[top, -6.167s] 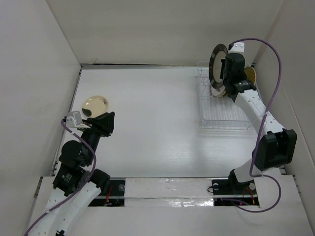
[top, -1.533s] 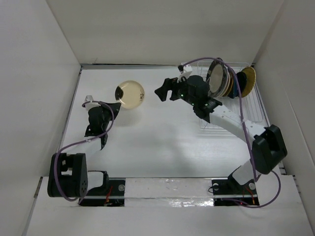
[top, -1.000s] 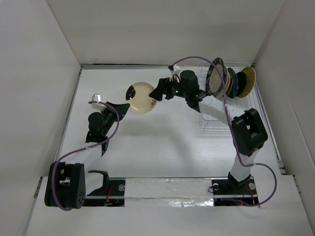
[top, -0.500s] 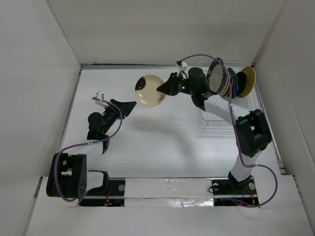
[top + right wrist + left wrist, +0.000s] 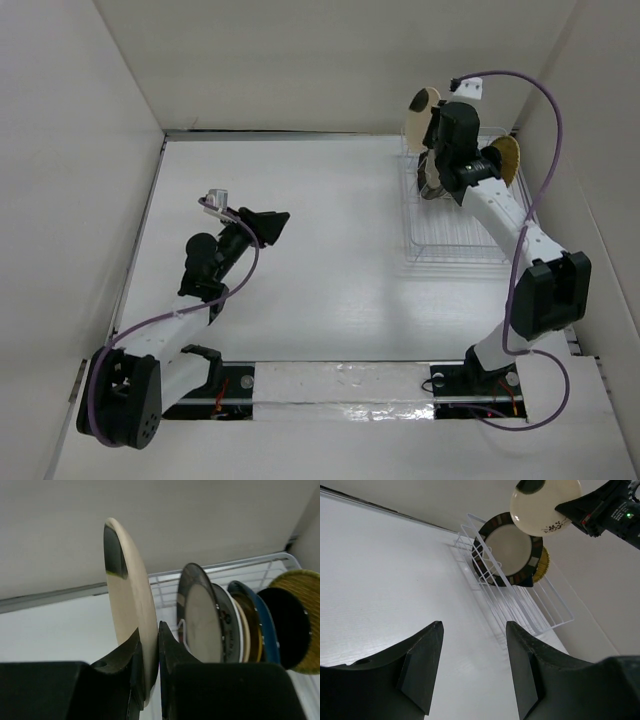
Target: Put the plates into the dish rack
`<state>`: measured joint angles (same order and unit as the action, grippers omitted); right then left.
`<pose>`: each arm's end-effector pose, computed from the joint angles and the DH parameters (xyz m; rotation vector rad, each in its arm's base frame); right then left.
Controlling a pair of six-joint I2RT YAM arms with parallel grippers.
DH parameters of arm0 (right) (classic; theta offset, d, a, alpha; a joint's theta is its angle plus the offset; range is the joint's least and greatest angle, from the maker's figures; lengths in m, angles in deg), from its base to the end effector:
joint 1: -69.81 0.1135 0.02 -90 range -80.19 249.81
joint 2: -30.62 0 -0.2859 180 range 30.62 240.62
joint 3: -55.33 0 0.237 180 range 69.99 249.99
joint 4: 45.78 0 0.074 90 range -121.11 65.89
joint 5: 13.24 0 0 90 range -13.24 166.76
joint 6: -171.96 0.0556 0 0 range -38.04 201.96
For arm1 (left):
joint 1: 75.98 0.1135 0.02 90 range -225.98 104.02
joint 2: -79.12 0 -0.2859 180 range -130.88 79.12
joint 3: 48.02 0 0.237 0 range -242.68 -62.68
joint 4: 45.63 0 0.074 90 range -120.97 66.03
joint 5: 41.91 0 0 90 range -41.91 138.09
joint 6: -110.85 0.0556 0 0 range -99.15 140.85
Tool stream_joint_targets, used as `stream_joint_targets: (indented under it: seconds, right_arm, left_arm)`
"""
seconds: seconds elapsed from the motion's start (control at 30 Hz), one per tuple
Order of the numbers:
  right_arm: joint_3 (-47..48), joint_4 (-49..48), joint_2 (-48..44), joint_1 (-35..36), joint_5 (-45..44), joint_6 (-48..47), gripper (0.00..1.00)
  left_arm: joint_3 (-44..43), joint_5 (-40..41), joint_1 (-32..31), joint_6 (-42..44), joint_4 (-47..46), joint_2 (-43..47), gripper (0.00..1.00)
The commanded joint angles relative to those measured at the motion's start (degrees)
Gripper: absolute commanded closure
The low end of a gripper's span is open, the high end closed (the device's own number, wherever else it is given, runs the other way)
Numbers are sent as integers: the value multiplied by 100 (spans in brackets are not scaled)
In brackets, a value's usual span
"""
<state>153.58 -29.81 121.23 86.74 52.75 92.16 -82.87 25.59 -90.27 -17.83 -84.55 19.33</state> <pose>0.3715 0.0894 0.4128 0.2090 1.6907 -0.0067 0.2009 -0.0731 0.2909 0.0517 1.4217 -1.0321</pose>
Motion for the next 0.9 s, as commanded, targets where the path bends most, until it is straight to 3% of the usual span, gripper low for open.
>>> stream_joint_targets:
  seconds: [0.0, 0.17, 0.3, 0.73, 0.8, 0.83, 0.87]
  right_arm:
    - [490, 608, 395, -84, -1158, -711, 100]
    - [1131, 1344, 1062, -137, -1299, -888, 100]
    - [1116, 1399, 1187, -207, -1695, -888, 100]
    - [984, 1434, 1767, -41, -1053, -695, 97]
    - [992, 1434, 1846, -40, -1053, -633, 91]
    - [975, 1408, 1829, 29, -1114, -633, 80]
    - [966, 1382, 1794, 30, -1236, -598, 56]
  left_arm:
    - [-179, 369, -75, 545, 374, 370, 50]
    - [-196, 869, -302, 887, 813, 635, 50]
    - [-381, 1125, -575, 1125, 1157, 627, 50]
    - [-399, 1160, -576, 1082, 1227, 626, 50]
    - [-381, 1204, -576, 1038, 1245, 679, 50]
    - [-372, 1274, -576, 994, 1254, 723, 50]
    - [-355, 1301, -576, 976, 1254, 758, 50]
